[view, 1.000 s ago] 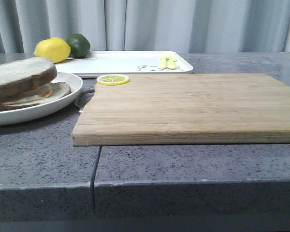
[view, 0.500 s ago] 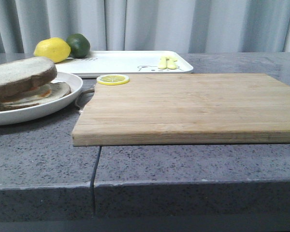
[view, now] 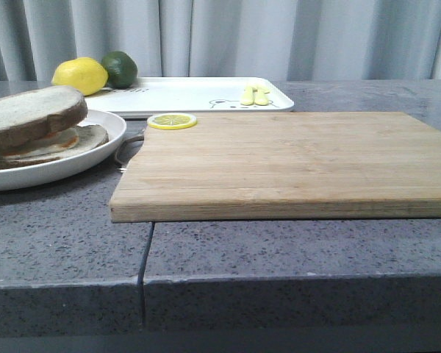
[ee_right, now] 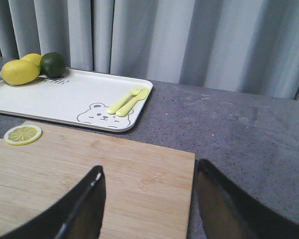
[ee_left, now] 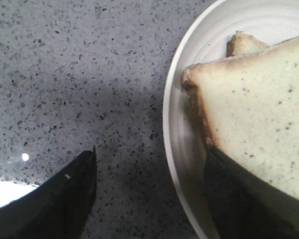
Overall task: Place bread and move sandwich to tray
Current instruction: 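Close the left gripper on the white plate's rim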
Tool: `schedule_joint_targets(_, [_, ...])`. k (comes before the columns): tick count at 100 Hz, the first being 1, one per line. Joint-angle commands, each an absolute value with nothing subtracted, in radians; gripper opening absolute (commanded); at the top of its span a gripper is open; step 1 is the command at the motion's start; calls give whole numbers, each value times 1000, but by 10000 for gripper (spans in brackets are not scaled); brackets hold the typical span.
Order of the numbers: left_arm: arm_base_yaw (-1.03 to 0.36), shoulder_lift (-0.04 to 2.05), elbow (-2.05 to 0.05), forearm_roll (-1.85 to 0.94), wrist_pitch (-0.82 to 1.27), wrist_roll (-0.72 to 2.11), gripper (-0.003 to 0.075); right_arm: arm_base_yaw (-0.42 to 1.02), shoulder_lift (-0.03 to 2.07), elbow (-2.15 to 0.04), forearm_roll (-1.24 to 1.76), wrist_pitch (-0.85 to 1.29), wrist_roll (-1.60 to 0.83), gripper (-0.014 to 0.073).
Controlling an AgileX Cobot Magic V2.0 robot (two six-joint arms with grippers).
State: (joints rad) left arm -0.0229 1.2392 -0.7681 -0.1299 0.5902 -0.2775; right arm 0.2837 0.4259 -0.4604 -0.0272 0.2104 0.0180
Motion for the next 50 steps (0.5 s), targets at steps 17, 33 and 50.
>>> schedule_joint_targets(17, [-20, 1275, -800, -159, 538, -289, 421, 279, 427, -489, -39, 135, 15, 422])
schedule_joint_targets(33, [-20, 1294, -800, -163, 536, -289, 421, 279, 427, -489, -39, 135, 15, 422])
schedule_joint_targets(50, [-20, 1294, -800, -163, 536, -289, 421, 279, 427, -489, -39, 135, 15, 422])
